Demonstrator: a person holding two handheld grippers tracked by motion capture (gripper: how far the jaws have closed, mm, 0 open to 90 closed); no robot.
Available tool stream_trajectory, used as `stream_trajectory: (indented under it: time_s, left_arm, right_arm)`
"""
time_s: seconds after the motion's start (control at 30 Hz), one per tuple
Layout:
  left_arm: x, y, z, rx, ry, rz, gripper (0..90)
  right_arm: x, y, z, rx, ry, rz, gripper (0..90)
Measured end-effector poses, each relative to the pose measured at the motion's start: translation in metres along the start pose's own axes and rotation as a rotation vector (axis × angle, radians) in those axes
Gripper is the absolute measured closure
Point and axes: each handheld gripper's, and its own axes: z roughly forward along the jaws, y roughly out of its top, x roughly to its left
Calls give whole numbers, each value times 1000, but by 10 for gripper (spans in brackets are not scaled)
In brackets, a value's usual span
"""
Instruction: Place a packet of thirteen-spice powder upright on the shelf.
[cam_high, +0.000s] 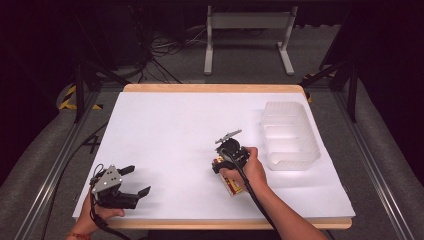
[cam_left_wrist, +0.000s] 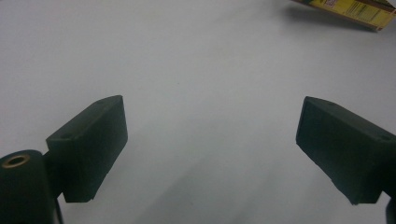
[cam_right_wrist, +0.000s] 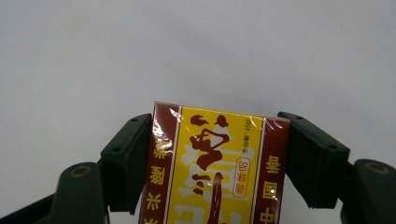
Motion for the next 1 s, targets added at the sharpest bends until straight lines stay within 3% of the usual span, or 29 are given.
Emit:
stream_trajectory:
  time_s: [0.2,0.3,0.37,0.4,0.43,0.6,0.73,0.87,1.0]
  left_arm:
    - [-1,0,-1,-1,-2,8,97]
    - [0,0,0,0,-1,3,97]
    - [1,0,0,2,-3,1,97]
    - [1,0,1,3,-2,-1,97]
    - [1,0,1,2,-2,-2,96]
    - [1,-1,0,5,-1,-2,96]
    - [2,0,0,0,-2,-2,96]
    - [1,0,0,2,-1,-1,96]
    - [2,-1,-1,-1,-1,-1,96]
  right_arm:
    - [-5,0,-19,-71,21,-1,311]
    - [-9,1,-28,-116,9,9,317]
    - [-13,3,-35,-166,13,6,322]
    - [-13,3,-35,-166,13,6,322]
    - [-15,4,-40,-208,12,0,323]
    - [-19,8,-48,-257,6,1,324]
    - [-24,12,-59,-312,-18,-15,324]
    - [-33,18,-73,-363,-39,8,324]
    - [-45,23,-85,-401,-94,8,324]
